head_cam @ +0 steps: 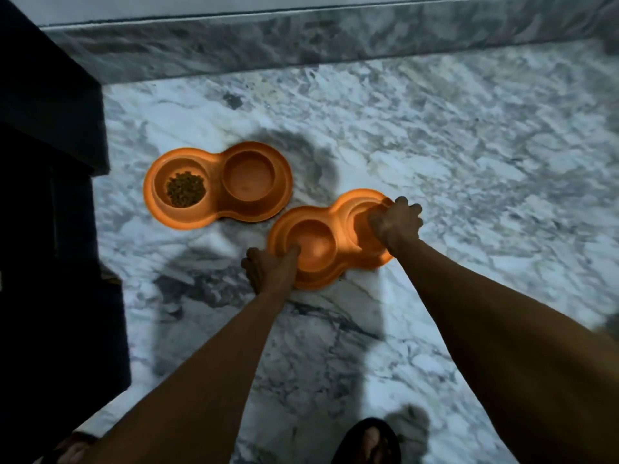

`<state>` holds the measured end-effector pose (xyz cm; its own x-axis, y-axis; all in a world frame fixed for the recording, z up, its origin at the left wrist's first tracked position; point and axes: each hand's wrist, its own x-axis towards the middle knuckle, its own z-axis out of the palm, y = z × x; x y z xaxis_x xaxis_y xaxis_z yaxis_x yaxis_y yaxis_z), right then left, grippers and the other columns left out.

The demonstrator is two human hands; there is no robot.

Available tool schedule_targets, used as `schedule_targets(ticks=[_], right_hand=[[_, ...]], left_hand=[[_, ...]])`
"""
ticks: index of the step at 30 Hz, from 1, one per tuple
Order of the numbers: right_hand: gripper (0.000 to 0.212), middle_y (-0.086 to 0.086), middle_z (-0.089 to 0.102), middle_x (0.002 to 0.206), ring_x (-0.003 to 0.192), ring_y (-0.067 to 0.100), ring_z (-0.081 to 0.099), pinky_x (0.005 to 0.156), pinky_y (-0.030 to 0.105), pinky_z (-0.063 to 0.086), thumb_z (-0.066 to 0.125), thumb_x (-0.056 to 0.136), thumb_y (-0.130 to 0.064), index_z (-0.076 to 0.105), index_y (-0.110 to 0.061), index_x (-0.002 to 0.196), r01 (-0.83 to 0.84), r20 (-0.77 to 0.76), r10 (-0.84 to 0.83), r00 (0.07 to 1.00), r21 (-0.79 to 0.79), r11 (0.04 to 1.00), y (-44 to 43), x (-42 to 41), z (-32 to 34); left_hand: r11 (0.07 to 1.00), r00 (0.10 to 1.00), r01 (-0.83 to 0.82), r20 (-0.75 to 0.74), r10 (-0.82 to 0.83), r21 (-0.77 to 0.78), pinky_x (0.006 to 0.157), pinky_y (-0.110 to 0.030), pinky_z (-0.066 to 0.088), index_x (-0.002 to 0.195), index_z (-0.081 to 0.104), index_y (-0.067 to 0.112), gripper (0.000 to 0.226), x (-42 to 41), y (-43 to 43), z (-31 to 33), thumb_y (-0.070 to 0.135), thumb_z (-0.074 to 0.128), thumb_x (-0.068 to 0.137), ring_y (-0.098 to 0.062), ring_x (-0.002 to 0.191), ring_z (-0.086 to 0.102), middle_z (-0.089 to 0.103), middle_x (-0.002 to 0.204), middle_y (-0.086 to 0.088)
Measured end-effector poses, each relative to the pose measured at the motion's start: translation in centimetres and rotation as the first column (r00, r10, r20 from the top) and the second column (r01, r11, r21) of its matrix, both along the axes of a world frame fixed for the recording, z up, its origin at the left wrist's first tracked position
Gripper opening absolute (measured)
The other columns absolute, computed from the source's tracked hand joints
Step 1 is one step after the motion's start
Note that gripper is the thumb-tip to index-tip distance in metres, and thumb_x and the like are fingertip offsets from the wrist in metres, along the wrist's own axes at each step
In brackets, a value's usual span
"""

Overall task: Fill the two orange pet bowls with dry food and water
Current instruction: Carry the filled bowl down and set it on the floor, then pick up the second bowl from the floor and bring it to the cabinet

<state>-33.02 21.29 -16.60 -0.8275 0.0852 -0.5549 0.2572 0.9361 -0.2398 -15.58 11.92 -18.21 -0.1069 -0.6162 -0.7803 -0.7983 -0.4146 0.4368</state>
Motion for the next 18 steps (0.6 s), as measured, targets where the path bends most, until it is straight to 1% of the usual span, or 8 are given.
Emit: schedule_targets(ticks=[2,3,5,9,12,15,16,18], right_hand=[[0.058,0.018,0.038,0.141,0.129,0.040,0.044,0.104,0.047,0.042,0.066,0.085,-0.024,0.042,-0.007,0.135,0.022,0.083,-0.022,0.996,-0.005,1.000,1.2,0.0,-0.5],[0.062,0.019,0.040,0.141,0.128,0.039,0.046,0.104,0.046,0.042,0.068,0.084,-0.023,0.040,-0.006,0.137,0.012,0.110,-0.009,0.994,-0.023,1.000,1.8,0.0,-0.9],[0.062,0.020,0.044,0.139,0.126,0.039,0.048,0.102,0.044,0.042,0.066,0.084,-0.017,0.039,-0.006,0.138,-0.008,0.117,0.015,0.993,-0.060,0.998,2.7,0.2,-1.2],[0.055,0.021,0.049,0.134,0.121,0.039,0.051,0.097,0.042,0.044,0.065,0.082,-0.015,0.044,-0.005,0.132,0.039,0.115,-0.031,0.993,-0.064,0.997,3.6,0.9,0.3],[0.057,0.020,0.050,0.134,0.120,0.040,0.052,0.096,0.043,0.045,0.068,0.082,-0.021,0.044,-0.005,0.132,0.064,0.117,-0.053,0.992,-0.089,0.994,3.9,1.7,4.5],[0.056,0.018,0.053,0.129,0.115,0.039,0.054,0.096,0.044,0.047,0.071,0.079,-0.025,0.048,-0.005,0.126,0.087,0.089,-0.075,0.993,-0.135,0.987,3.7,1.9,11.5],[0.055,0.017,0.054,0.127,0.114,0.038,0.055,0.093,0.042,0.047,0.072,0.078,-0.025,0.050,-0.005,0.123,0.094,0.082,-0.082,0.993,-0.157,0.983,3.5,1.8,14.2],[0.052,0.016,0.056,0.125,0.112,0.036,0.056,0.086,0.039,0.047,0.072,0.075,-0.025,0.052,-0.007,0.119,0.113,0.064,-0.102,0.993,-0.207,0.972,3.0,1.3,19.7]], left_hand=[[0.999,0.999,0.050,0.014,-0.050,0.000,0.111,-0.051,0.034,0.151,0.017,0.000,0.090,-0.7,1.1,-0.6,0.037,0.069,0.087,-0.040,0.141,0.028,0.018,0.156,-0.021],[0.998,0.998,0.060,0.028,-0.059,-0.020,0.109,-0.050,0.036,0.150,0.019,0.000,0.083,-1.0,1.4,-0.8,0.028,0.067,0.089,-0.041,0.139,0.031,0.020,0.154,-0.022],[0.997,0.997,0.048,0.060,-0.045,-0.055,0.105,-0.049,0.037,0.145,0.025,-0.001,0.068,-1.3,1.3,-0.9,0.016,0.062,0.091,-0.042,0.134,0.035,0.025,0.149,-0.022],[0.994,0.994,0.056,0.099,-0.046,-0.095,0.096,-0.047,0.044,0.136,0.040,-0.002,0.056,-0.8,0.4,0.3,0.015,0.063,0.088,-0.043,0.126,0.045,0.038,0.141,-0.024],[0.993,0.996,0.036,0.080,-0.027,-0.114,0.087,-0.046,0.050,0.125,0.052,-0.001,0.051,-0.4,-0.1,4.4,0.020,0.069,0.081,-0.042,0.112,0.056,0.052,0.129,-0.025],[0.991,0.999,-0.005,0.037,0.010,-0.137,0.089,-0.050,0.054,0.113,0.061,0.004,0.047,-0.3,-1.0,10.8,0.027,0.069,0.072,-0.040,0.102,0.061,0.059,0.118,-0.022],[0.988,1.000,-0.016,0.009,0.017,-0.153,0.091,-0.052,0.053,0.111,0.063,0.006,0.047,-0.5,-1.5,13.5,0.028,0.069,0.070,-0.040,0.103,0.060,0.060,0.117,-0.022],[0.980,0.999,-0.018,-0.031,0.012,-0.197,0.097,-0.050,0.049,0.116,0.063,0.006,0.047,-0.9,-2.5,19.7,0.024,0.071,0.074,-0.041,0.111,0.057,0.062,0.119,-0.022]])
